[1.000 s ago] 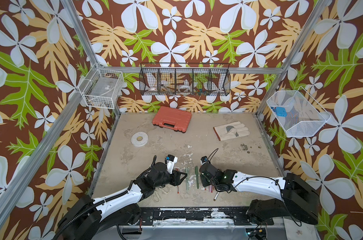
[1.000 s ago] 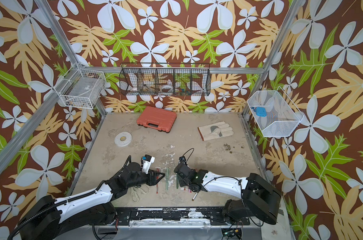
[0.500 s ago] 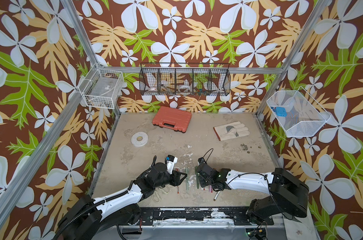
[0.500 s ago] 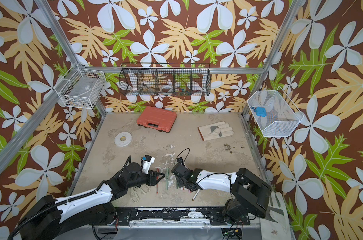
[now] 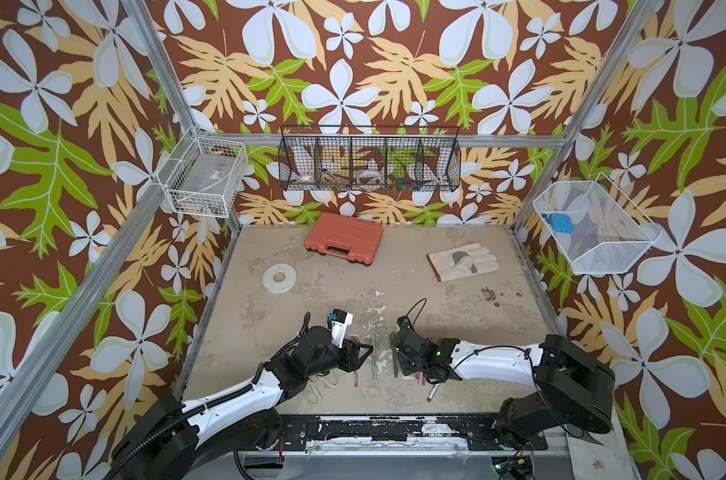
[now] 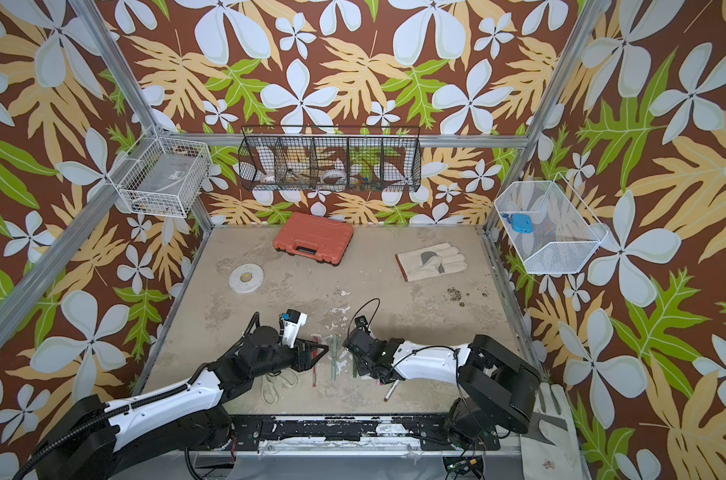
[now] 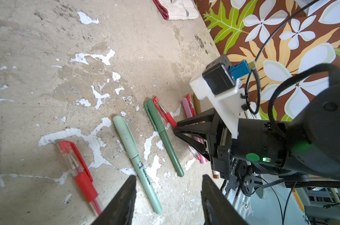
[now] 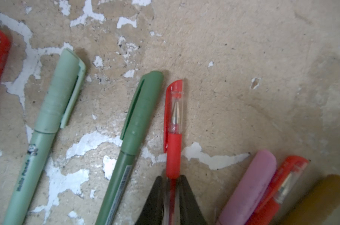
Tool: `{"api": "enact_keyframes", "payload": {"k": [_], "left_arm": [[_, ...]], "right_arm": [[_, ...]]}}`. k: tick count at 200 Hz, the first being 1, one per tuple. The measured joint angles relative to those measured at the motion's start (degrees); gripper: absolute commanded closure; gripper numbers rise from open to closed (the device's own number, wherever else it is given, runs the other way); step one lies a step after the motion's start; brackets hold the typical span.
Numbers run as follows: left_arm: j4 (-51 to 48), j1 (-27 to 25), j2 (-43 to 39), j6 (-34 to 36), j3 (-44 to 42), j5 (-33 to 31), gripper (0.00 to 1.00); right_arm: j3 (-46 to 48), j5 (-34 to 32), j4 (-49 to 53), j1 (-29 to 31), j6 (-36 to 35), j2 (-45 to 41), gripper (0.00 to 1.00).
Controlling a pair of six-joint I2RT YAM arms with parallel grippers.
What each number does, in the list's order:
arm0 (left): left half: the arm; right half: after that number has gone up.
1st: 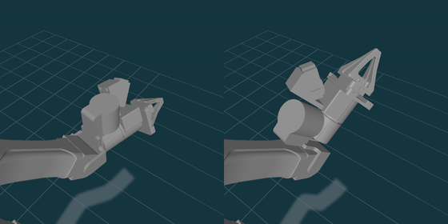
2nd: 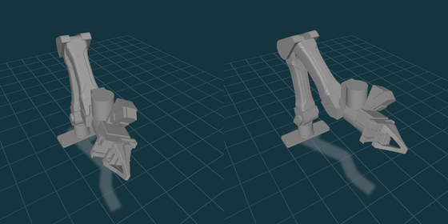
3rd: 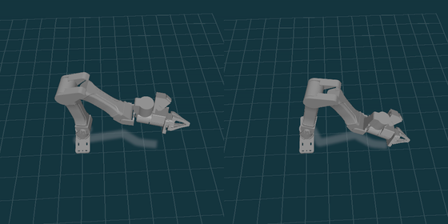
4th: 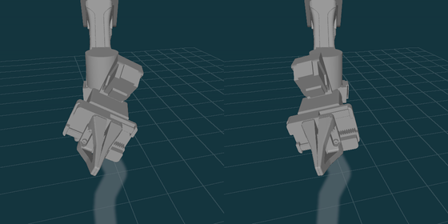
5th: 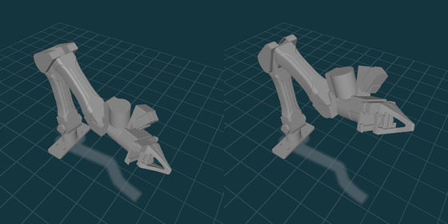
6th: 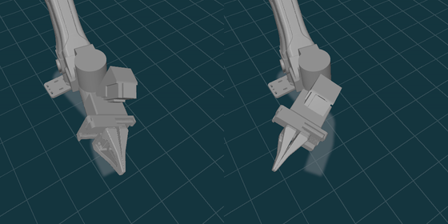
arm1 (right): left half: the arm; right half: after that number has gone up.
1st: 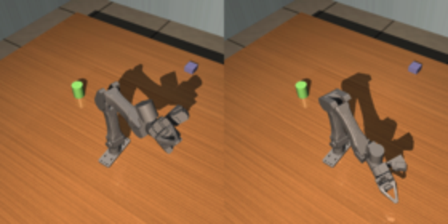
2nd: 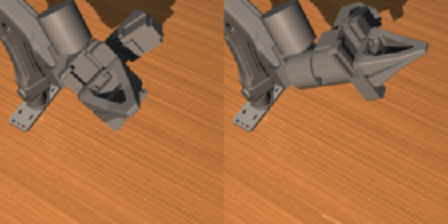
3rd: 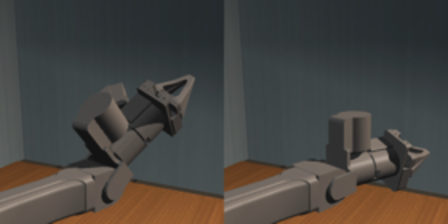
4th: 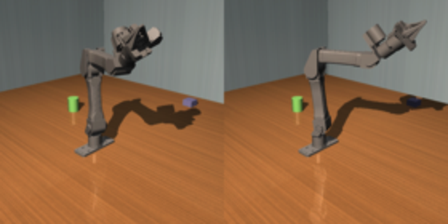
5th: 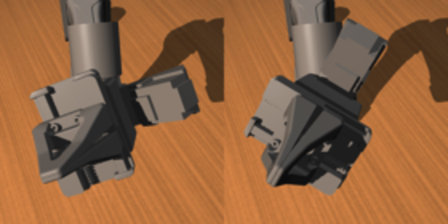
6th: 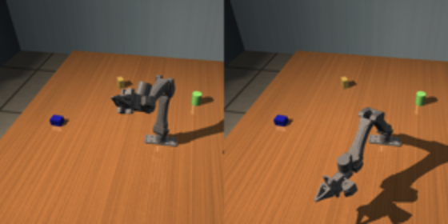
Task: Open the pen caps
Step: 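Lift the red gel pen upright with the right gripper while the left gripper rises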
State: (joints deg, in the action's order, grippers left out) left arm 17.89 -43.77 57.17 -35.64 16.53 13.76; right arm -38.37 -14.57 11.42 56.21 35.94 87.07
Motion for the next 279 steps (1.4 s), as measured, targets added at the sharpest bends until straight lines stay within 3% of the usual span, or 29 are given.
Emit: {"api": "enact_keyframes", "payload": {"k": [44, 73, 99, 128, 158, 228, 279], "left_arm": [[0.17, -0.02, -0.28, 0.0, 0.0, -0.22, 0.42], [0.5, -0.02, -0.68, -1.42, 1.84, -2.8, 0.29], [1.05, 0.0, -1.01, -4.81, 7.37, -4.81, 0.25], [2.54, 2.78, -0.68, -7.98, 15.78, -5.86, 0.29], [6.34, 8.66, -0.57, -10.97, 18.12, -4.76, 0.31], [17.25, 10.03, -4.81, -8.98, 7.28, -0.72, 0.29], [27.41, 10.03, 0.07, -8.55, 5.2, 3.52, 0.4]], "right_arm": [[-1.01, -0.04, 1.49, 0.04, -0.22, -0.2, 0.94], [-5.92, -0.68, 5.09, -1.05, -2.23, -1.75, 0.94], [-11.85, -0.74, 7.21, -4.09, -5.73, -4.98, 0.93], [-17.88, 1.18, 7.74, -8.41, -10.84, -9.4, 0.94], [-20.85, 5.64, 6.03, -10.91, -16.39, -12.72, 0.94], [-8.37, 20.59, -8.92, -11.43, -25.14, -21.84, 0.95], [-0.26, 25.4, -17.97, -11.34, -26.56, -23.85, 0.95]]}}
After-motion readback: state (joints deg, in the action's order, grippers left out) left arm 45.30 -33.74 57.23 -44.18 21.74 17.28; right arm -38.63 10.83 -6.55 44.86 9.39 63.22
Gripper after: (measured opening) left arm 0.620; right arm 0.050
